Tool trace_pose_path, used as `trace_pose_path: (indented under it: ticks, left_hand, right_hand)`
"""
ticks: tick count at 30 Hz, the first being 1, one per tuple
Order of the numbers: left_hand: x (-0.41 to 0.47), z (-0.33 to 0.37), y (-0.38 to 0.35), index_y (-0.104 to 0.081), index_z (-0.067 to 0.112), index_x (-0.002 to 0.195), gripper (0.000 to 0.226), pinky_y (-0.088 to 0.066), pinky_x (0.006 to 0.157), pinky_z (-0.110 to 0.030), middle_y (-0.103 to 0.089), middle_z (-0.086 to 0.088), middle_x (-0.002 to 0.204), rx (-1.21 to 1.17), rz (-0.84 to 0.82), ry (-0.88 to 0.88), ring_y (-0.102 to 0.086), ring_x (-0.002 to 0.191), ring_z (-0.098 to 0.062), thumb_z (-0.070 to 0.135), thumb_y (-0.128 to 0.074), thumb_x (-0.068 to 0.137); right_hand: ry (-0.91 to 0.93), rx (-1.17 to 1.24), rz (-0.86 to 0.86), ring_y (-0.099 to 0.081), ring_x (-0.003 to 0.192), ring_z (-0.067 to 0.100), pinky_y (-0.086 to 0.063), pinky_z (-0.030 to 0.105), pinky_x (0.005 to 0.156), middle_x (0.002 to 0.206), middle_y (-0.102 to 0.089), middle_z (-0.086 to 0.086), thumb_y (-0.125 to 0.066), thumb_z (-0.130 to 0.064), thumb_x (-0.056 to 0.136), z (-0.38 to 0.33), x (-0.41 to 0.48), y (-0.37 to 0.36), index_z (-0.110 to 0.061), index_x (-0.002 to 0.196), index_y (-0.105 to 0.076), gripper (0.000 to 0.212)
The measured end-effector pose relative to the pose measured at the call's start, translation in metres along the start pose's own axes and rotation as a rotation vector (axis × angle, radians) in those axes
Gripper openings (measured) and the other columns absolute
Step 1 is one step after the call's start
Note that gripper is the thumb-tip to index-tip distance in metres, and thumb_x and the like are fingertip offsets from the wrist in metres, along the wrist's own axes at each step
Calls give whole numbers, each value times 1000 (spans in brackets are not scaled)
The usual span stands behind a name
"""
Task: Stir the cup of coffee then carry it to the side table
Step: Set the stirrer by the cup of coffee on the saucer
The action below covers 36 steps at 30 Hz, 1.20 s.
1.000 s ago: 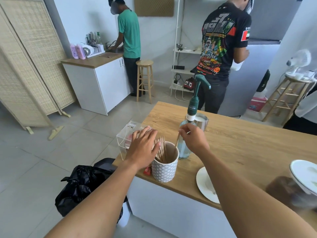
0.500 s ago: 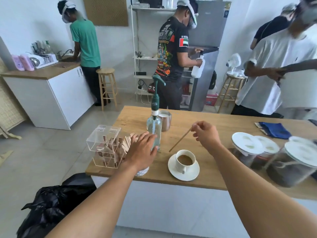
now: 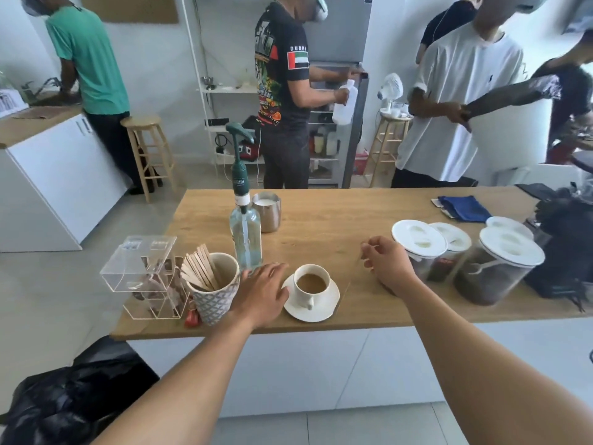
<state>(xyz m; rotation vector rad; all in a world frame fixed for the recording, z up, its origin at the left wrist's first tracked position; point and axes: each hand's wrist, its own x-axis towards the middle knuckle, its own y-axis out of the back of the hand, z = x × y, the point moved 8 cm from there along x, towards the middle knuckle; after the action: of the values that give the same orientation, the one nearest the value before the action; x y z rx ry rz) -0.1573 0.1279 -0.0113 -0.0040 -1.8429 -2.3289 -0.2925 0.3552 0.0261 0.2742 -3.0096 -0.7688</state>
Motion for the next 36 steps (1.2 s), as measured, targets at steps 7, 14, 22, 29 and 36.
trace_pose_path:
  ticks: [7, 14, 22, 29, 36]
  left_hand:
    - [16, -13, -46, -31, 17, 150, 50, -33, 110, -39, -37, -3, 153, -161, -100, 87, -33, 141, -25, 33, -39, 103]
    - [31, -39, -85, -36, 20, 149, 50, -30, 113, -37, -38, -1, 154, -223, -138, 239, -35, 141, -24, 19, -40, 99]
    - [45, -50, -111, -48, 17, 141, 40, -31, 111, -35, -50, 0, 144, -285, -100, 279, -42, 134, -21, 25, -41, 103]
    - [54, -62, -118, -54, 15, 136, 36, -34, 108, -35, -54, 0, 137, -275, -45, 306, -43, 131, -22, 25, -41, 103]
    - [57, -64, -120, -58, 16, 133, 62, -40, 99, -40, -57, -3, 124, -231, -8, 325, -47, 120, -26, 49, -21, 95]
  right_hand:
    - [-82, -5, -56, -59, 57, 12, -44, 25, 56, 76, -68, 2, -57, -22, 94, 45, 33, -19, -14, 95, -65, 11]
    - [-117, -55, -150, -59, 59, 10, -46, 24, 58, 75, -66, -1, -56, -23, 96, 72, 67, -56, -14, 100, -65, 14]
    - [-181, -82, -281, -57, 62, 12, -45, 27, 65, 73, -64, -3, -57, -24, 95, 108, 96, -104, -16, 94, -67, 12]
    - [-198, -129, -387, -50, 55, 14, -44, 31, 65, 57, -58, -3, -59, -22, 94, 123, 105, -131, -11, 78, -68, 22]
    - [-257, -80, -400, -55, 66, 12, -49, 33, 75, 67, -63, -5, -63, -20, 92, 135, 108, -137, -14, 91, -73, 12]
